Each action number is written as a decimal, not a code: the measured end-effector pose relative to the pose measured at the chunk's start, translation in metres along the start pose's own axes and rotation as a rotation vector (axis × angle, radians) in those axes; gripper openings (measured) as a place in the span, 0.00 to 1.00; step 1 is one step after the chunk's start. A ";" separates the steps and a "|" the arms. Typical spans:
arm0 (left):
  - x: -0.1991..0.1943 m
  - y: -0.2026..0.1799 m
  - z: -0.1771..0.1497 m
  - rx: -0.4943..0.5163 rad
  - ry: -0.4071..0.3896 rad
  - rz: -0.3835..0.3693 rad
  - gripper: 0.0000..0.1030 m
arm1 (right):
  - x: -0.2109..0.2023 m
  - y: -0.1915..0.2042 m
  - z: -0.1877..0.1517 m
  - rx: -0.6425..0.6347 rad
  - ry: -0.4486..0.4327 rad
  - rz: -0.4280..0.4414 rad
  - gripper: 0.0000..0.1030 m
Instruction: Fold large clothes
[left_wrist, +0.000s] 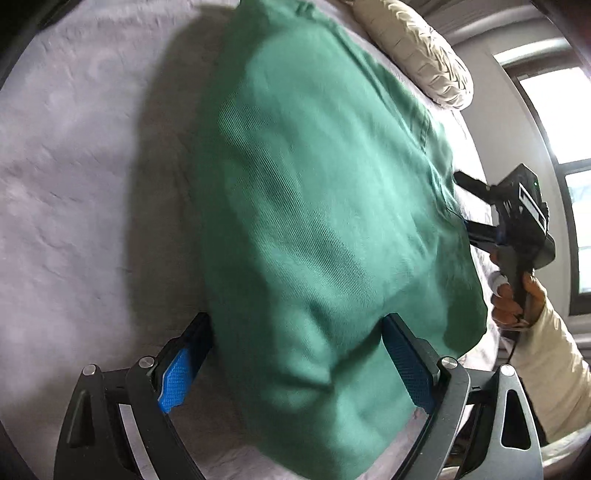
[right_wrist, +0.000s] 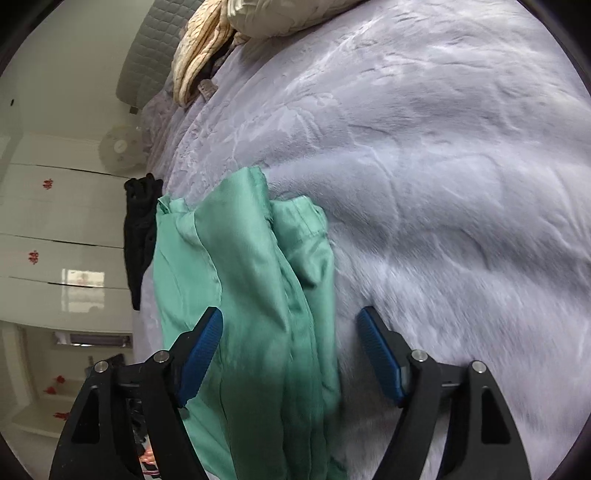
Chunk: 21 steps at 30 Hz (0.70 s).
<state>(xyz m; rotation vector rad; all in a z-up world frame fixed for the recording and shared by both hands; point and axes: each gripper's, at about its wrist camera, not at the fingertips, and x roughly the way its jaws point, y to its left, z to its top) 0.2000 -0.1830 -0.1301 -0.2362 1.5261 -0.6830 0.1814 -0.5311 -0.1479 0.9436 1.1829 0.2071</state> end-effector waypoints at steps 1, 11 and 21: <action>0.004 -0.002 0.001 -0.003 0.001 -0.011 0.90 | 0.004 0.000 0.004 0.003 0.006 0.028 0.76; 0.023 -0.021 0.007 0.031 -0.008 0.039 0.83 | 0.038 -0.001 0.024 0.048 0.047 0.129 0.65; -0.040 -0.045 -0.001 0.118 -0.127 -0.078 0.45 | 0.011 0.029 -0.005 0.141 -0.033 0.355 0.20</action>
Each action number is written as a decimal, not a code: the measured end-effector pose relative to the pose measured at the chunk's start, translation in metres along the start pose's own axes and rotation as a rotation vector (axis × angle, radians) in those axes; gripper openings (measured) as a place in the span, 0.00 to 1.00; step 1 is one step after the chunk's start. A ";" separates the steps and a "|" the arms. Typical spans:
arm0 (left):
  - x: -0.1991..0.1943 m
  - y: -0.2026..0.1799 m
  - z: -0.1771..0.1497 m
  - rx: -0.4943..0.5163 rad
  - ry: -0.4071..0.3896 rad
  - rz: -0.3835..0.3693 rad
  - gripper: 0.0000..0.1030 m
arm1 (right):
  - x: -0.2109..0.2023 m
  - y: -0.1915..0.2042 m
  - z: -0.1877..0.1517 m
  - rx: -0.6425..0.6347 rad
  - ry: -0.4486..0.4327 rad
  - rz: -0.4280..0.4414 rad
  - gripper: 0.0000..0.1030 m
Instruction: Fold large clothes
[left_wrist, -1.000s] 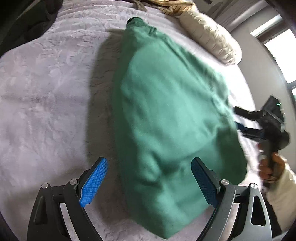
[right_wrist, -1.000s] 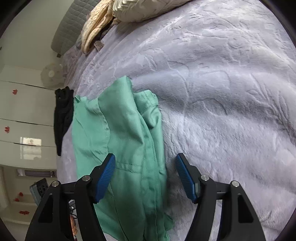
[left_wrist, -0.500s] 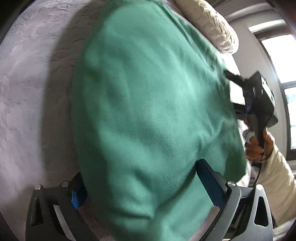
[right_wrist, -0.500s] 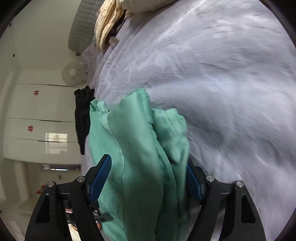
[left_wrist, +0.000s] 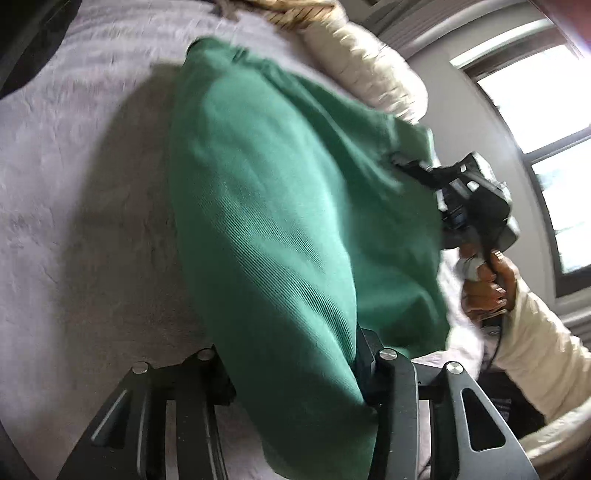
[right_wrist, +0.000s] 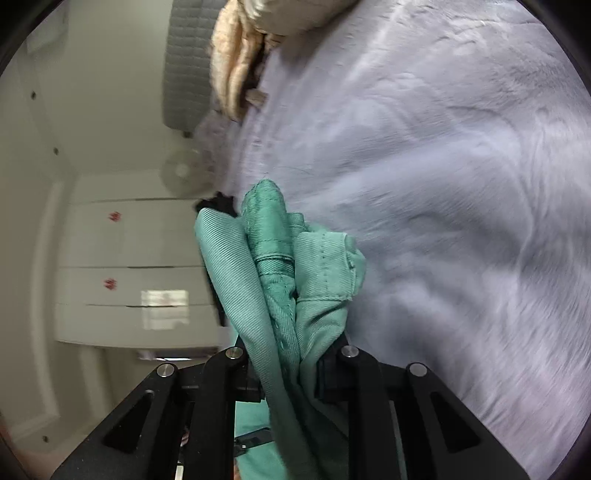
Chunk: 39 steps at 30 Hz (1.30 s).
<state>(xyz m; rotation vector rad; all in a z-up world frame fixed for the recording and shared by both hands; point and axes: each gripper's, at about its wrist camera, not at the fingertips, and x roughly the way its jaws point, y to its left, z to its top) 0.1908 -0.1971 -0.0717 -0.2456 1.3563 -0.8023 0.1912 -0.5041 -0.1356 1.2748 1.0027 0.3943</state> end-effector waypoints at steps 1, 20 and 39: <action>-0.008 -0.003 -0.001 -0.002 -0.007 -0.018 0.45 | -0.001 0.004 -0.003 0.001 -0.002 0.005 0.20; -0.145 0.066 -0.166 -0.027 0.082 0.006 0.45 | 0.055 0.042 -0.205 0.074 0.081 0.011 0.20; -0.179 0.103 -0.159 -0.009 -0.109 0.218 0.60 | 0.055 0.101 -0.245 -0.296 -0.039 -0.523 0.19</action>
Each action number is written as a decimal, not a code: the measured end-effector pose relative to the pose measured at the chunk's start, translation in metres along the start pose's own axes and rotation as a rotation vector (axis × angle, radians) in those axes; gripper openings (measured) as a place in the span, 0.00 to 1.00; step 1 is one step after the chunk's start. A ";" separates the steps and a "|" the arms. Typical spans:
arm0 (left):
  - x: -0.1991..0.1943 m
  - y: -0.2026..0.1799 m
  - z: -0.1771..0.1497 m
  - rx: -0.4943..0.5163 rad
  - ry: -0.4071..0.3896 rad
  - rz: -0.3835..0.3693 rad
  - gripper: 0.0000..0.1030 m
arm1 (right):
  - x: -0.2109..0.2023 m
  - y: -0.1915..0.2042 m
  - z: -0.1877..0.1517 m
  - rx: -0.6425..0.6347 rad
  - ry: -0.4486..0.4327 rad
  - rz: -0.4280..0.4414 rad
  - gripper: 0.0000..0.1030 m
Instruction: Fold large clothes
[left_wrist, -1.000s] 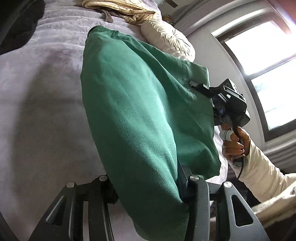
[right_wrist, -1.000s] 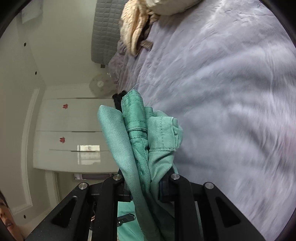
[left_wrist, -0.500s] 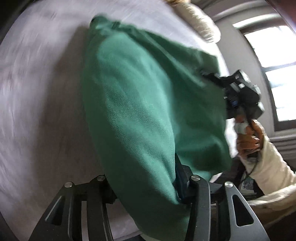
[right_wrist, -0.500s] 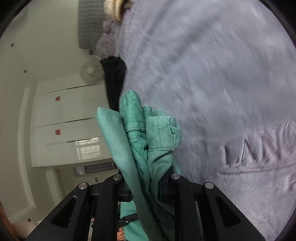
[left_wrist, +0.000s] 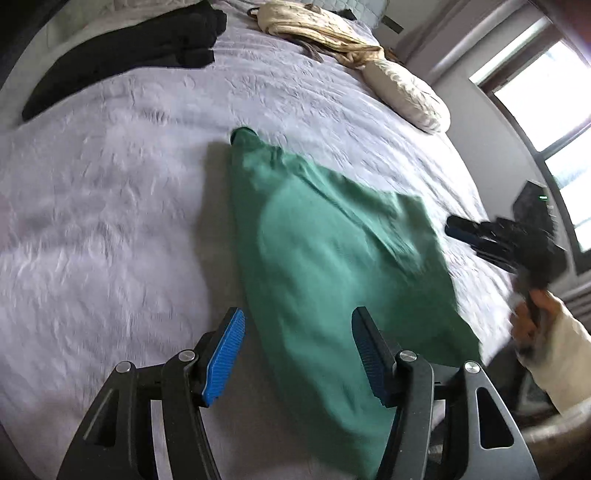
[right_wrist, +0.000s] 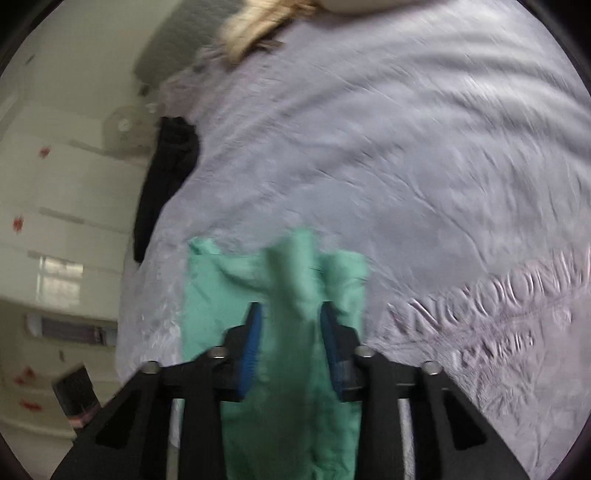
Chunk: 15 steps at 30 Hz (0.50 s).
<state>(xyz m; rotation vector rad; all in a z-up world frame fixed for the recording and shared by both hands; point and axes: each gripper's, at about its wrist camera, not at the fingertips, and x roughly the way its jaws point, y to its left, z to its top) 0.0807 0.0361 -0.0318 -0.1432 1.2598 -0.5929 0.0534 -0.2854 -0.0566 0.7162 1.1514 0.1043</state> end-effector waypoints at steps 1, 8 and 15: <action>0.014 -0.001 0.004 0.000 0.002 0.022 0.60 | 0.011 0.009 0.002 -0.047 0.020 -0.034 0.15; 0.067 -0.006 -0.002 -0.008 0.007 0.139 0.82 | 0.067 -0.033 -0.002 -0.024 0.086 -0.179 0.00; 0.038 0.005 -0.014 0.005 0.021 0.163 0.82 | 0.015 -0.046 -0.018 0.071 0.073 -0.155 0.06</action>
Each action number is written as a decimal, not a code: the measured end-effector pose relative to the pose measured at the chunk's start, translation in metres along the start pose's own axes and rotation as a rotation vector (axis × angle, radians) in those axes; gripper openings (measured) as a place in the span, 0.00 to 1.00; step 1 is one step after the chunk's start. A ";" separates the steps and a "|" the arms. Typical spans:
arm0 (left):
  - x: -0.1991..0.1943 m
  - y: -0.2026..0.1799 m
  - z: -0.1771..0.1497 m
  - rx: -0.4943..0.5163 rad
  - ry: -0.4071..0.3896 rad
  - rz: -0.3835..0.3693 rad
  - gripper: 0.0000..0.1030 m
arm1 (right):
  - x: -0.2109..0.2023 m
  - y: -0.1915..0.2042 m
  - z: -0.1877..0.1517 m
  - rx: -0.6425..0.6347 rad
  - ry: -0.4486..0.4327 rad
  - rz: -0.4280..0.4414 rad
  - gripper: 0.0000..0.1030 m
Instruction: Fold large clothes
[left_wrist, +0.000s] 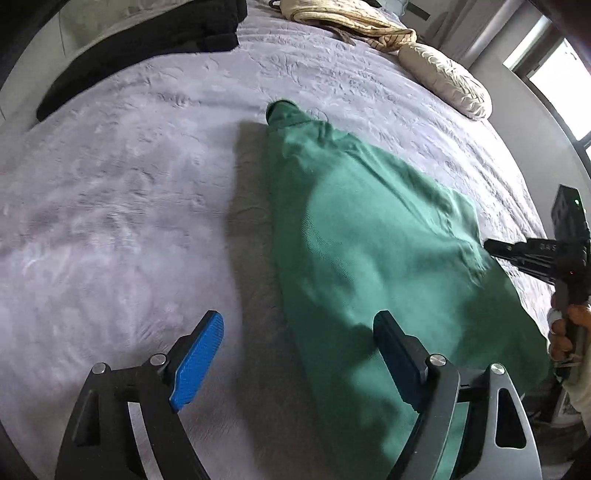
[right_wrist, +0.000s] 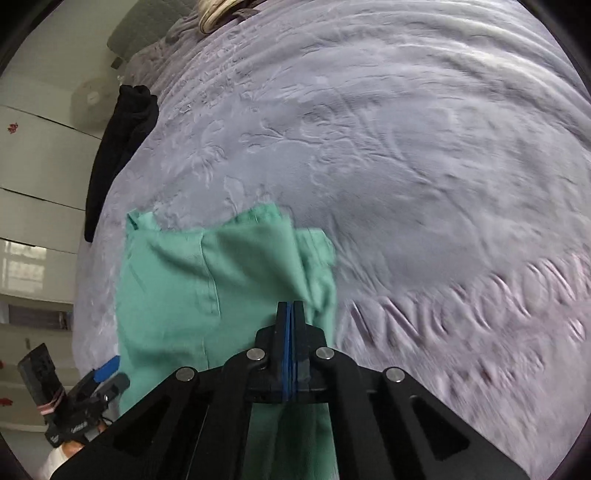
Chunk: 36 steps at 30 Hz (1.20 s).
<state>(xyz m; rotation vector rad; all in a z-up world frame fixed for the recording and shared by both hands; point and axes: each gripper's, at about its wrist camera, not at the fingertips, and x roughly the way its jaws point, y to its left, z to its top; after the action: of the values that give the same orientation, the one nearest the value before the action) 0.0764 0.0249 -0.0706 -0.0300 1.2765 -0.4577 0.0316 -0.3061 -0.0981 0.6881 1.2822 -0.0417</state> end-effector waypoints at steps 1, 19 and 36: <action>-0.013 0.000 -0.011 0.002 0.001 -0.019 0.82 | -0.005 -0.002 -0.007 0.008 0.002 -0.003 0.07; -0.007 -0.030 -0.095 0.073 0.142 -0.063 0.82 | -0.055 0.064 -0.126 -0.184 0.079 -0.016 0.07; -0.003 -0.045 -0.086 0.106 0.183 -0.018 0.82 | -0.035 0.009 -0.151 0.052 0.116 -0.112 0.03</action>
<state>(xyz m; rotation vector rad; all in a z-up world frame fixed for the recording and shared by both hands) -0.0182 0.0052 -0.0815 0.0916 1.4298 -0.5533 -0.1060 -0.2369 -0.0809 0.6709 1.4347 -0.1285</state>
